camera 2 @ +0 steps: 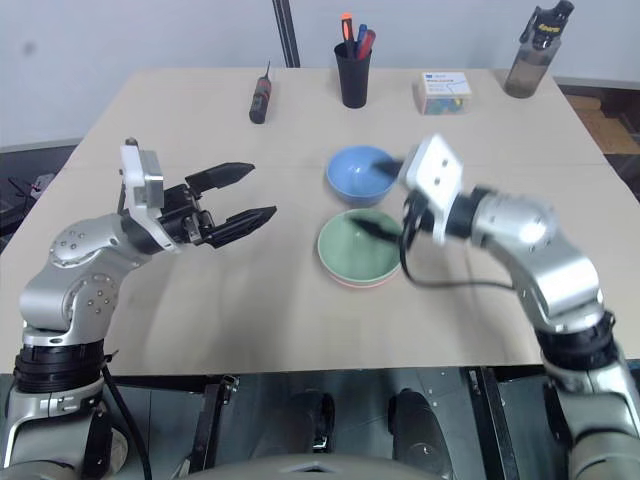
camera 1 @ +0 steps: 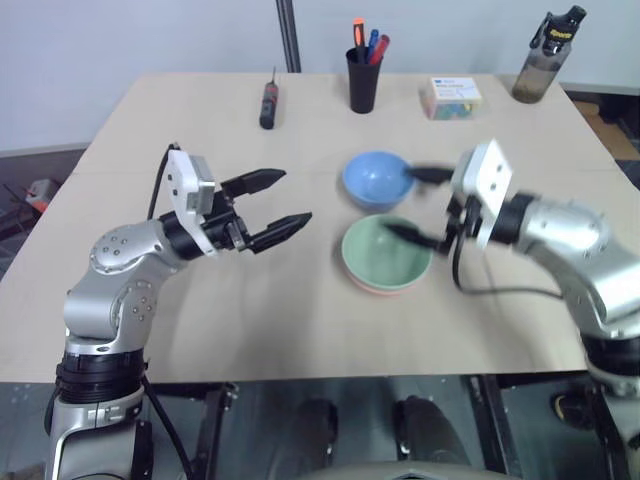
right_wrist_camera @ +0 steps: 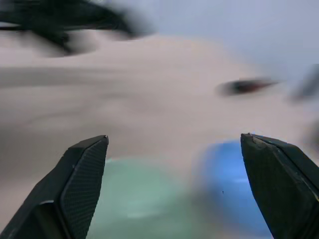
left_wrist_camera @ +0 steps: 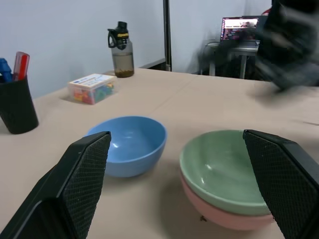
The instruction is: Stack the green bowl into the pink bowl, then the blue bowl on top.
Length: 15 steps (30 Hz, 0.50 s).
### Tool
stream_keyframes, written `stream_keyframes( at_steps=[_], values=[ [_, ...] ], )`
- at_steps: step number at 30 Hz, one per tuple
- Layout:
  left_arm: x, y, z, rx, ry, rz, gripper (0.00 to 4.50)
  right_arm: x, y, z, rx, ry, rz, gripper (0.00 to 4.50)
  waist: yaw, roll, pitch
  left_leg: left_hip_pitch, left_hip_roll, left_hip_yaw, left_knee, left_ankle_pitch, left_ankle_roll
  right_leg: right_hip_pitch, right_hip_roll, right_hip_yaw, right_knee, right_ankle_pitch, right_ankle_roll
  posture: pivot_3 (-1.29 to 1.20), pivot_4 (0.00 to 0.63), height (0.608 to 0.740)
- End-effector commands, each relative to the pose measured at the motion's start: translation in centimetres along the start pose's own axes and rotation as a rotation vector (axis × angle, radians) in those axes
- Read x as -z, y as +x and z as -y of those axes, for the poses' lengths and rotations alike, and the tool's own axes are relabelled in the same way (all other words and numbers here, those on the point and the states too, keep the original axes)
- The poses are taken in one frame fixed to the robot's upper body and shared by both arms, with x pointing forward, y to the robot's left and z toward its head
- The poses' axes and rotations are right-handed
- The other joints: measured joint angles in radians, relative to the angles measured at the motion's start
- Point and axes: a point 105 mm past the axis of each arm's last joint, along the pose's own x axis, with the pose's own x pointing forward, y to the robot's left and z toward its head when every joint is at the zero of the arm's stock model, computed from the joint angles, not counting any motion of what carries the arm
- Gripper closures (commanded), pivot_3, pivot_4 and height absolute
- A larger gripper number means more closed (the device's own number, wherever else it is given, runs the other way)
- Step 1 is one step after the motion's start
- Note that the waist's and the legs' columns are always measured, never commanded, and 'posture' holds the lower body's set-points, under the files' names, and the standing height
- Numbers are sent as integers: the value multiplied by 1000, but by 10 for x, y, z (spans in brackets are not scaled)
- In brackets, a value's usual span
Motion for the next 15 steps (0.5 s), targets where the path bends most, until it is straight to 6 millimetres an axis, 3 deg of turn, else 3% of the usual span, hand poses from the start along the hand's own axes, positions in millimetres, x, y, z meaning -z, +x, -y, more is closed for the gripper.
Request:
stream_keyframes(
  at_steps=[1, 8, 12, 15],
  values=[
    [-12, -2, 3, -12, 57, 24, 0, 29, 13, 23, 24, -259, -102, 45, -1, 0, 0, 0, 0, 0, 0, 0, 0, 0, 0, 0, 0, 0, 0, 0, 150, 740],
    [-16, -8, 1, -48, 59, 25, 0, 79, 33, 38, -167, -572, -245, 45, -14, 0, 1, -1, 0, 2, -1, 0, 0, -2, 0, 2, 0, 0, 0, 0, 150, 740],
    [-15, -11, 4, -63, 57, 24, 0, 88, 42, 37, -241, -657, -252, 45, -28, 0, 1, -1, 0, 2, -2, 0, 0, -2, -1, 2, -1, 0, 0, 0, 150, 740],
    [-16, -14, 6, -84, 56, 25, 0, 92, 53, 25, -306, -690, -239, 45, -31, 0, 1, -1, 1, 2, -3, 0, -1, -2, -1, 2, -1, 0, 0, 0, 150, 740]
  ],
)
